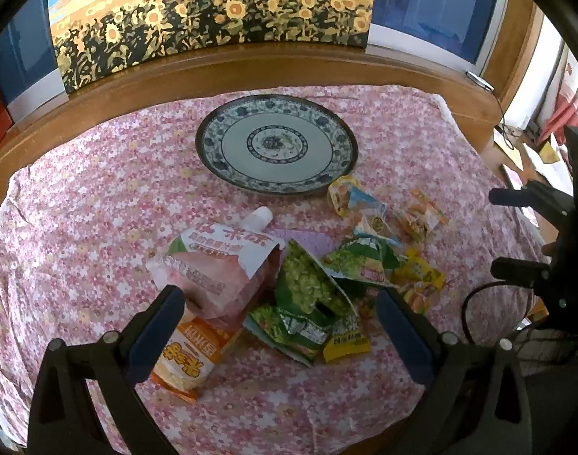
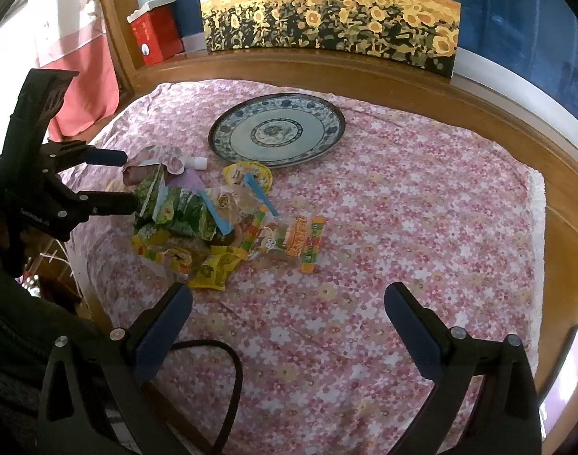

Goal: Organize snacks

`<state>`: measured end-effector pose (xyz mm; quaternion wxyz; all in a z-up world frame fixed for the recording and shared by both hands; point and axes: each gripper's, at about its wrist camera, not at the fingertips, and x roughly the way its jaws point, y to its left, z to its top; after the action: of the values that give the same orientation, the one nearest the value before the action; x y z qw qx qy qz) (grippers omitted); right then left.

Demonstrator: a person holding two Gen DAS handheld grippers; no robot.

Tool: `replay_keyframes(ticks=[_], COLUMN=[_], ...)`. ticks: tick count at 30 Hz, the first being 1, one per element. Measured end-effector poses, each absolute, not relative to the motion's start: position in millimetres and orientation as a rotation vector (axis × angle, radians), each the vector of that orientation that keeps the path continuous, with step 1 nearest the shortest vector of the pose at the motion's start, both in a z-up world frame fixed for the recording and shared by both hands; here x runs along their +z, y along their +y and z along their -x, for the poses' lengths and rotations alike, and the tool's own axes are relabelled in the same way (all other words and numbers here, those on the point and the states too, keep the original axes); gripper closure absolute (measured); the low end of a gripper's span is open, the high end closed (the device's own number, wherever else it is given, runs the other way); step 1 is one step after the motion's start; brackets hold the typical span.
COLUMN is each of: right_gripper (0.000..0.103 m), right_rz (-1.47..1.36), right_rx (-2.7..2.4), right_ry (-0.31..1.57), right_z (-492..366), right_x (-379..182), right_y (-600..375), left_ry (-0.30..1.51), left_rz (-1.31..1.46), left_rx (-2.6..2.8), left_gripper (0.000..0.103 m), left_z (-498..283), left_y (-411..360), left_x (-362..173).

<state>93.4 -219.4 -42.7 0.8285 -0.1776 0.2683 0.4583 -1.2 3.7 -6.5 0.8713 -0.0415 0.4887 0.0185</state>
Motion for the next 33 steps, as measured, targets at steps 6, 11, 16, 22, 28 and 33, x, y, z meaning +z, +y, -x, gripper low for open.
replay_keyframes(ticks=[6, 11, 16, 22, 28, 33], right_gripper=[0.0, 0.0, 0.0, 0.0, 0.0, 0.0], right_rz=[0.381, 0.389, 0.391, 0.393, 0.397, 0.399], right_rx=[0.97, 0.973, 0.975, 0.974, 0.971, 0.975], right_ry=[0.575, 0.574, 0.576, 0.575, 0.576, 0.577], right_z=[-93.5, -93.2, -93.7, -92.2, -91.2, -92.0], right_x=[-43.0, -43.1, -42.8, -42.9, -43.8, -43.4], right_y=[-218.1, -217.2, -216.6, -215.8, -215.2, -214.5], left_ry=[1.025, 1.019, 1.011, 1.011, 1.011, 1.002], left_rz=[0.095, 0.098, 0.099, 0.096, 0.096, 0.108], left_rx=[0.034, 0.04, 0.038, 0.038, 0.037, 0.039], left_gripper=[0.0, 0.0, 0.0, 0.0, 0.0, 0.0], left_z=[-0.6, 0.0, 0.4, 0.8, 2.3, 5.5], left_y=[5.2, 6.0, 6.2, 5.9, 4.9, 5.6], left_x=[-5.7, -5.3, -4.4, -4.5, -5.3, -5.1])
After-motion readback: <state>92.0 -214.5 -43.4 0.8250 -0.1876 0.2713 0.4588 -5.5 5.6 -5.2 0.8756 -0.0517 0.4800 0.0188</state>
